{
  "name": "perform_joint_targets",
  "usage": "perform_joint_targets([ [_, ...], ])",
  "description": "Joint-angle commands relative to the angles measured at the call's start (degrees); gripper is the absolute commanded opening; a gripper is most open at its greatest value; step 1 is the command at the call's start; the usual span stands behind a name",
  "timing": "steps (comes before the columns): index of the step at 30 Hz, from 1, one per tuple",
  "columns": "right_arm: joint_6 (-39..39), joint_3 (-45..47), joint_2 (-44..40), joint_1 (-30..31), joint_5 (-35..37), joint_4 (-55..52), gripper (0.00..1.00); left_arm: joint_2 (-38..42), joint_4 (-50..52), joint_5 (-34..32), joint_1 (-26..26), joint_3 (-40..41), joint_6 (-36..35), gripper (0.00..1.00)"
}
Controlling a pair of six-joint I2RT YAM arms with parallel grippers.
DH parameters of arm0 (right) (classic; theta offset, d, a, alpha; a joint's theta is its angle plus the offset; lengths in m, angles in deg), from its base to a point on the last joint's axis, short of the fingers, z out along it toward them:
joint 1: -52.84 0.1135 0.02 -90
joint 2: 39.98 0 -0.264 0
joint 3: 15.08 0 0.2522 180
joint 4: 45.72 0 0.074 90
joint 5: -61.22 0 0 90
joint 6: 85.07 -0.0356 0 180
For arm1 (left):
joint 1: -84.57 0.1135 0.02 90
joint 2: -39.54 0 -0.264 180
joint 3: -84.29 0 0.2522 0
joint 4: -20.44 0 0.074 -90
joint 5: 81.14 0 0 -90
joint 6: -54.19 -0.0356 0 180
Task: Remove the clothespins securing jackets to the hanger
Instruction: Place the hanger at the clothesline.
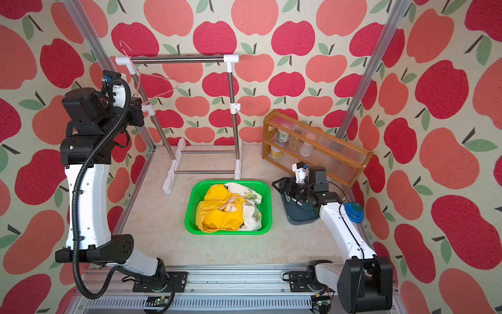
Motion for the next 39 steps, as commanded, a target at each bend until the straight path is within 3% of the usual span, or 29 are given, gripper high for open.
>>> perform_joint_targets([
  [1,0.3,-0.3,0.2,0.4,0.1,-0.4,0.84,-0.7,7.3,3.5,0.3,-3.2,-0.3,0.00],
  [14,-0.3,3.5,0.5,0.4,-0.8,3.6,0.84,2.1,16.3,1.0,0.3,-4.0,-1.4,0.00],
  [21,1.1,2.6,0.5,0.3,-1.2,1.7,0.84,6.6,14.4,0.3,0.3,5.7,1.4,0.00],
  [22,1.6,2.4,0.4,0.4,-1.1,1.2,0.84,7.6,14.1,-0.1,0.3,7.4,1.8,0.04],
  [26,2.7,1.3,0.7,0.4,-1.1,0.0,0.85,10.7,15.2,-1.6,0.3,10.8,2.7,0.48],
  [31,3.1,-1.1,2.7,0.3,-1.4,0.1,0.87,14.2,16.7,-3.6,0.3,14.3,4.3,0.89],
  [34,3.9,-2.6,3.5,0.3,-1.2,-0.9,0.88,17.4,15.0,-5.3,0.3,18.7,5.6,0.98],
  [39,5.6,-4.2,2.9,0.4,1.7,-3.3,0.92,25.0,7.7,-10.0,1.3,33.7,9.6,1.00],
])
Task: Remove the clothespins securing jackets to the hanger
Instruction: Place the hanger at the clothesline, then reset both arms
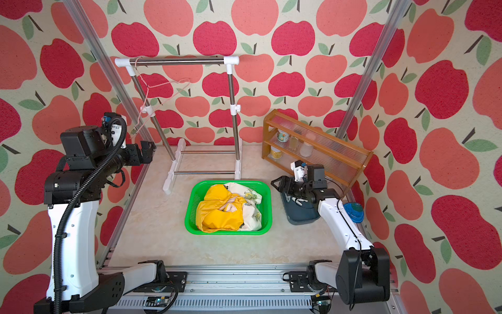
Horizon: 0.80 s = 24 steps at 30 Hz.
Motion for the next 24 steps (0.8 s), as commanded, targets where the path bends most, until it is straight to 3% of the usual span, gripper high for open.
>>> perform_joint_targets([
  [1,2.9,-2.4,-0.7,0.3,2.6,-3.8,0.93,3.9,-5.8,-3.9,2.1,9.8,5.5,1.00],
  [3,4.1,-3.2,-1.3,0.3,4.7,-5.7,0.99,6.6,-9.1,-2.8,4.4,17.5,9.3,1.00],
  [9,6.3,-5.0,-3.4,-0.1,11.2,-9.3,0.99,12.0,-19.1,-9.2,6.5,37.7,18.3,1.00],
  [15,6.2,-5.0,-5.7,-0.6,15.5,-11.1,0.99,13.4,-26.1,-13.4,7.6,48.2,18.6,1.00],
  [24,4.8,-3.1,-9.2,-0.7,20.7,-13.1,0.99,13.8,-48.5,-14.9,6.4,66.1,15.7,1.00],
])
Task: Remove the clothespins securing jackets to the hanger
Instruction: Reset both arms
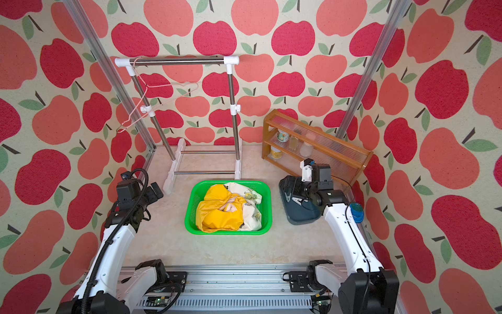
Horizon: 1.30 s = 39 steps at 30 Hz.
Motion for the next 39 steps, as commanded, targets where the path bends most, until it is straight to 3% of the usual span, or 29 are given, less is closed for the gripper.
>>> perform_joint_targets([
  [1,-0.3,0.7,-2.3,-0.4,3.5,-2.1,0.99,-0.1,-13.7,-4.0,-1.6,5.5,-2.2,1.00],
  [10,-1.0,1.1,-6.6,-0.5,11.2,-5.7,0.99,-5.4,-35.9,-10.4,-5.2,17.0,-2.8,1.00],
  [18,-1.3,0.9,-12.1,-0.4,19.6,-9.8,0.99,-20.7,-53.6,-12.7,-5.8,19.7,-3.1,1.00],
  [24,-1.2,0.4,-15.5,-0.4,24.3,-13.1,0.99,-32.5,-58.7,-8.4,-7.2,14.5,-9.5,1.00],
  [27,-1.8,0.6,-16.9,-0.4,25.6,-14.1,0.99,-35.2,-55.3,-4.9,-8.1,11.1,-12.5,1.00],
  [39,-2.3,2.1,-17.9,-0.4,27.9,-13.5,0.99,-34.8,-56.0,8.8,-4.8,12.4,-13.3,1.00],
])
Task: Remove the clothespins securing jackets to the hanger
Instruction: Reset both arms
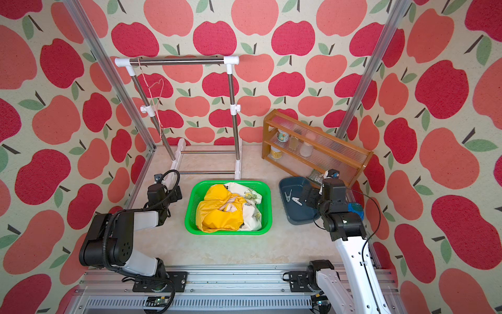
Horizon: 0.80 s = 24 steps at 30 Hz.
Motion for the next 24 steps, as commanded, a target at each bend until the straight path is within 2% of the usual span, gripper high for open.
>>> perform_joint_targets([
  [1,-0.6,0.8,0.2,-0.2,1.8,-0.4,0.99,-0.6,-5.2,6.9,0.8,2.0,-1.9,1.00],
  [3,-0.7,0.8,0.3,-0.2,1.9,-0.3,0.99,-2.4,-13.6,6.5,0.1,5.0,-3.1,1.00],
  [4,-0.8,0.8,0.4,-0.2,2.1,-0.3,0.99,-1.1,-10.4,4.5,-0.9,4.5,-3.1,1.00],
  [6,-1.0,1.0,0.0,-0.2,2.6,-0.4,0.99,-2.2,-11.7,3.9,-0.4,4.2,-2.4,1.00],
  [7,-1.2,1.4,-0.2,-0.2,2.9,-0.2,0.99,-1.4,-8.3,4.8,0.6,3.2,-1.3,1.00],
  [12,0.9,4.5,-1.2,-0.2,5.4,4.4,0.99,-1.6,-8.7,6.4,1.6,3.3,-0.9,1.00],
  [15,9.0,10.6,-0.5,-0.2,11.4,18.2,0.99,-1.7,-8.9,5.9,1.3,3.4,-1.0,1.00],
  [19,22.4,25.6,4.4,-0.4,13.0,52.9,0.99,-1.7,-8.9,5.9,1.3,3.4,-1.0,1.00],
  [21,22.2,29.8,9.7,-1.3,14.8,64.0,0.99,-1.6,-8.9,5.9,1.3,3.4,-1.0,1.00],
  [24,21.1,31.2,19.1,-3.0,11.8,67.9,0.99,-1.7,-8.9,5.9,1.3,3.4,-1.0,1.00],
])
